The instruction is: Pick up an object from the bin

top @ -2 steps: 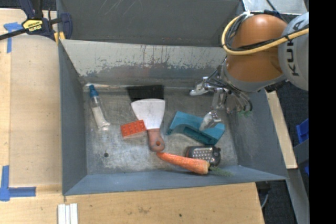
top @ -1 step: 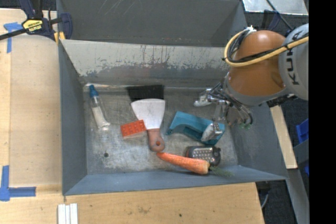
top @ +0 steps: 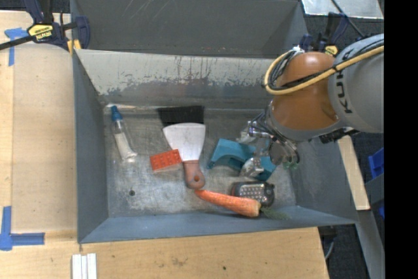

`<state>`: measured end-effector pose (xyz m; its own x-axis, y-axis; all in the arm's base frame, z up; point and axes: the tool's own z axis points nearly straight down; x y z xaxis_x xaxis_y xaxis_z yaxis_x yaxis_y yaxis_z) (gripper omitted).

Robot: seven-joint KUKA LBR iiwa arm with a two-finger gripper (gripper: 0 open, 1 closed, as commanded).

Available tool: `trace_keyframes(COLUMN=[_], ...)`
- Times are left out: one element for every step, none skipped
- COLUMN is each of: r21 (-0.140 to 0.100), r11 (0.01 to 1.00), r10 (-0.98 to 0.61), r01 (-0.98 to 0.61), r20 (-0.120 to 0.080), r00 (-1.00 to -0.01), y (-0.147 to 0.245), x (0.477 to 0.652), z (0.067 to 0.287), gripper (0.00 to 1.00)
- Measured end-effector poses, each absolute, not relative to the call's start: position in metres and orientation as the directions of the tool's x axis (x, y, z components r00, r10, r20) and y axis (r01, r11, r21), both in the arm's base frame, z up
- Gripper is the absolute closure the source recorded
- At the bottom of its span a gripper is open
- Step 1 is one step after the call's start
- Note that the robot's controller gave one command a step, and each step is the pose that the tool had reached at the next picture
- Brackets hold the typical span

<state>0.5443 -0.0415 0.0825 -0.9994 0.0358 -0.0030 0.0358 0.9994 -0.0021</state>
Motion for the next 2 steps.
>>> trace_keyframes(r21=[-0.002, -0.004], r11=[0.999, 0.982], r10=[0.036, -0.191], r01=[0.036, -0.191], r20=[-0.003, -0.003], r00=[-0.999, -0.982], y=[-0.041, -0.139], x=[0.544, 0.502], z=[0.082, 0.233], gripper=[1.0, 1.0])
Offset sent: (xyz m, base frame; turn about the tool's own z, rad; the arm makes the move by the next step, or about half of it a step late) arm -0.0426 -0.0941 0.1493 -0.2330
